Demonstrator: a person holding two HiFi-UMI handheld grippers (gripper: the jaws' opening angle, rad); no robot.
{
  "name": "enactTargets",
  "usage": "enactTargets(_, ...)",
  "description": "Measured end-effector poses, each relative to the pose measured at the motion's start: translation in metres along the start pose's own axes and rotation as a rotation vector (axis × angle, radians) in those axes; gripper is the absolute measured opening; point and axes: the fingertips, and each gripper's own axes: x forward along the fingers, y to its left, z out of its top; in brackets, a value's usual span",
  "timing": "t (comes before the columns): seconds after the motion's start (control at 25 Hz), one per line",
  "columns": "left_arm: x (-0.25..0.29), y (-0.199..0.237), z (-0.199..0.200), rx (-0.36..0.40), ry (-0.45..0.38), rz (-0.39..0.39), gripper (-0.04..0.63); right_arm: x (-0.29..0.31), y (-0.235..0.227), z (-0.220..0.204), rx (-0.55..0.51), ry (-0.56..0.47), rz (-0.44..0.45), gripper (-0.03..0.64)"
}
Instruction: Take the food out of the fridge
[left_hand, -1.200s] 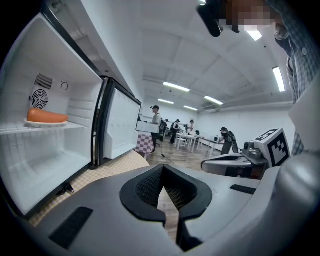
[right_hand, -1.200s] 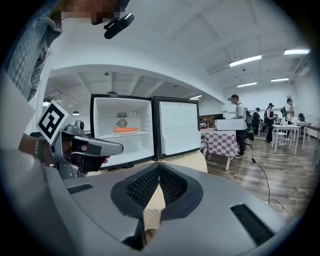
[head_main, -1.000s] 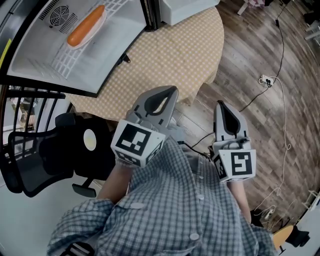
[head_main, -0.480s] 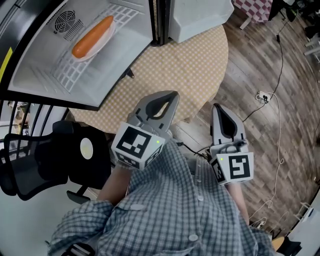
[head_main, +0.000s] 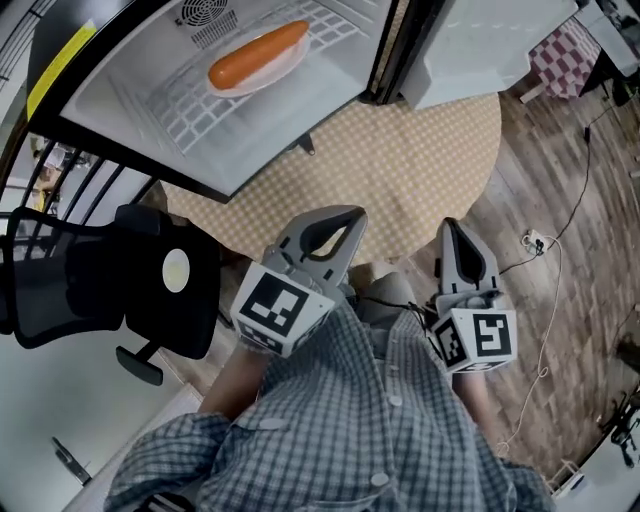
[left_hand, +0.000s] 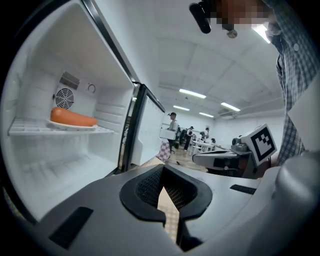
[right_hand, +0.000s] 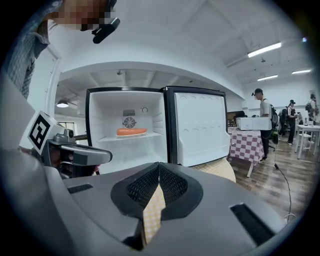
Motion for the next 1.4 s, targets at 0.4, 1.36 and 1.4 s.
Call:
enactTargets(0.4, -0.028, 0.039, -0.005, -0.063, -0.017, 0.241, -0.003, 0.047, 0.026, 0.016, -0.076, -0.010, 0.217, 0.010)
enactTargets(1.36, -0.003, 0.097, 0.026, -0.207, -0.129, 0.641, -0.002, 0.170, 0.052, 0.067, -0.071, 0.059, 0.696, 0.011)
enactTargets(1.4, -0.003, 0.097, 0.027, -0.210, -0.132, 0.657, -0.003, 0.173, 0.056, 0.070, -0.049, 0.061, 0.729, 0.011)
